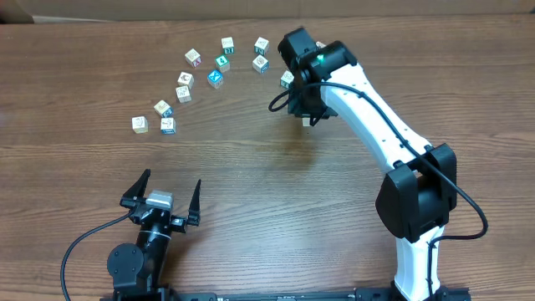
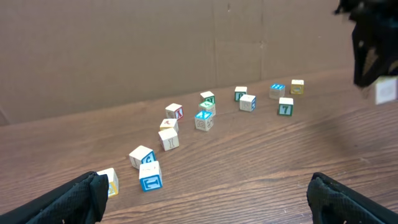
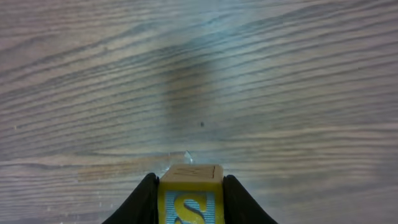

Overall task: Form a tower
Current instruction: 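Lift the yellow S block and carry it right toward open table, then lower the yellow S block onto the table and open the right gripper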

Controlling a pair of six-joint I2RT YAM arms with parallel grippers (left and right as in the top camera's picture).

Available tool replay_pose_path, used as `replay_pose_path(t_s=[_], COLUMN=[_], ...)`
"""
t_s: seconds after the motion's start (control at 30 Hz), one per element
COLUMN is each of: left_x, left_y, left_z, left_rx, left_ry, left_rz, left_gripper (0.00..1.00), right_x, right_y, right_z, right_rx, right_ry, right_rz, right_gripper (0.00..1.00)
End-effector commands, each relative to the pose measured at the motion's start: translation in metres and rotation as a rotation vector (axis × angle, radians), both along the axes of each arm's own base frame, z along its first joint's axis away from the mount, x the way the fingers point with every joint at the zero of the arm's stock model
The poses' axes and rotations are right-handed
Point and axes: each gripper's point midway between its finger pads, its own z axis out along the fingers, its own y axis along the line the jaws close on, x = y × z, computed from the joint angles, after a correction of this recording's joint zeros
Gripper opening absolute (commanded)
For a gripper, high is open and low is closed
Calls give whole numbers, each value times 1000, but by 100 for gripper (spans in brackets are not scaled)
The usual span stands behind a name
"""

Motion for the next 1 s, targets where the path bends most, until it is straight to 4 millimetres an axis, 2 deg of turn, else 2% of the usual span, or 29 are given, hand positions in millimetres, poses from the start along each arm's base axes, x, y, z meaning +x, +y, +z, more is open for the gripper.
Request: replay_pose_path(t_s=[0.0,0.13,0.33,0.5,0.97], left_x=[0,0,0,0,0], left_y=[0,0,0,0,0], left_z=[1,1,1,1,1], left_rx=[-6,-6,-6,-6,-6], left_ry=[-7,-7,-7,-7,-7], left_rz=[-3,-3,-3,-3,-3], left_gripper=[100,99,100,100,100], right_x=[-1,0,-1,-6,-7], right_y=[-2,-4,-22,-20,-17], right_z=[-11,-24,-47,-66,-80], right_rx=[60,123,135,129,132], right_ry=[22,53,83,86,75], right_rz=[2,20,-18,16,25], right_gripper=[28,28,27,27,28])
